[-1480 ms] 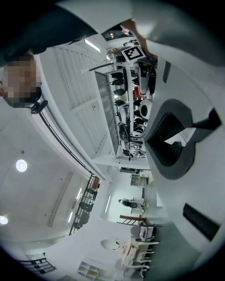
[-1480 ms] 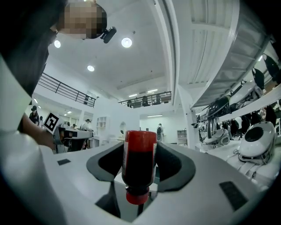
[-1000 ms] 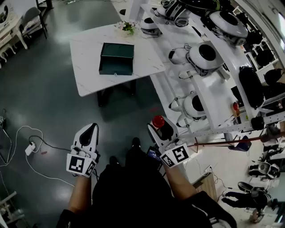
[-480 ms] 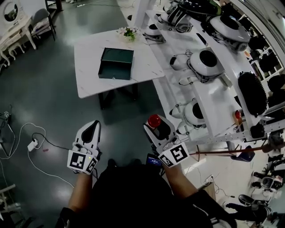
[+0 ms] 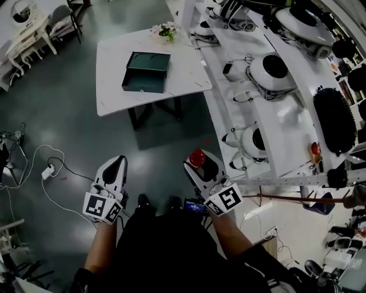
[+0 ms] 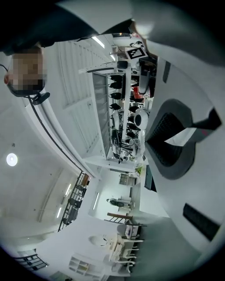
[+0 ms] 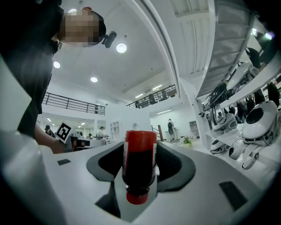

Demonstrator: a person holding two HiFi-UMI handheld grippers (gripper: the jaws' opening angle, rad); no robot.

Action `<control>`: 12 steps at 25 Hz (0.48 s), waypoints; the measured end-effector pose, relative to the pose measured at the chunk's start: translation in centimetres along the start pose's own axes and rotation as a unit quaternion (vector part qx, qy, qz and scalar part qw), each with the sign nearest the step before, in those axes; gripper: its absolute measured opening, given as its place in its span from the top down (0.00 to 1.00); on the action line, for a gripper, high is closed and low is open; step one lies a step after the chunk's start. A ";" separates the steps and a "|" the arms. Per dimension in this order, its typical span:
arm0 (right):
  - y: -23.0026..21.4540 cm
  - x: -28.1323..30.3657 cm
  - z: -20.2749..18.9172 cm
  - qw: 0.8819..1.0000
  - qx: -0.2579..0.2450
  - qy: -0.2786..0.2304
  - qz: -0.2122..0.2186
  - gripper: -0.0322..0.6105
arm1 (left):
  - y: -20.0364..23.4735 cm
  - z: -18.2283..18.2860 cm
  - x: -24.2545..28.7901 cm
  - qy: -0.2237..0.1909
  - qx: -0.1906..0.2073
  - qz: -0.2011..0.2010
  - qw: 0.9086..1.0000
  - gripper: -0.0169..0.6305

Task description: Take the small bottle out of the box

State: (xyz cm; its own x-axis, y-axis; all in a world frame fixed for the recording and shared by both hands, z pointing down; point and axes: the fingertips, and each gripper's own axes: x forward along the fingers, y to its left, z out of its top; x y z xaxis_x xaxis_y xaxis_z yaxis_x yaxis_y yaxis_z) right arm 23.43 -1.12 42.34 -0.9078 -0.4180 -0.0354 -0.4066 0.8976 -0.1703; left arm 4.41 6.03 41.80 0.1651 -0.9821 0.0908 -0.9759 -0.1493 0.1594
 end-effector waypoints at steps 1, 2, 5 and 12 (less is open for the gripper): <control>-0.1 -0.2 -0.4 1.000 0.005 0.002 0.004 0.58 | -0.4 -0.2 0.0 0.005 0.003 0.002 1.000 0.95; -0.3 -0.2 -0.8 1.000 0.008 0.005 0.009 0.58 | -0.6 -0.3 0.1 0.008 0.005 0.004 1.000 0.95; -0.1 0.1 -1.7 0.999 0.013 0.017 0.027 0.58 | -1.2 -0.6 0.3 0.013 0.005 0.006 1.000 0.95; 0.8 0.1 -1.1 1.000 -0.003 0.016 0.000 0.58 | -1.7 -0.2 0.4 0.005 0.028 -0.021 0.999 0.95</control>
State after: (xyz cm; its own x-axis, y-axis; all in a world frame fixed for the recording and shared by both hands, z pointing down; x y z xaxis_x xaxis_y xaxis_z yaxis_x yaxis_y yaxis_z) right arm 22.95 -0.27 43.26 -0.9103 -0.4140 -0.0037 -0.4078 0.8982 -0.1642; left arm 6.20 5.88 41.80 0.2064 -0.9738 0.0955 -0.9746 -0.1959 0.1088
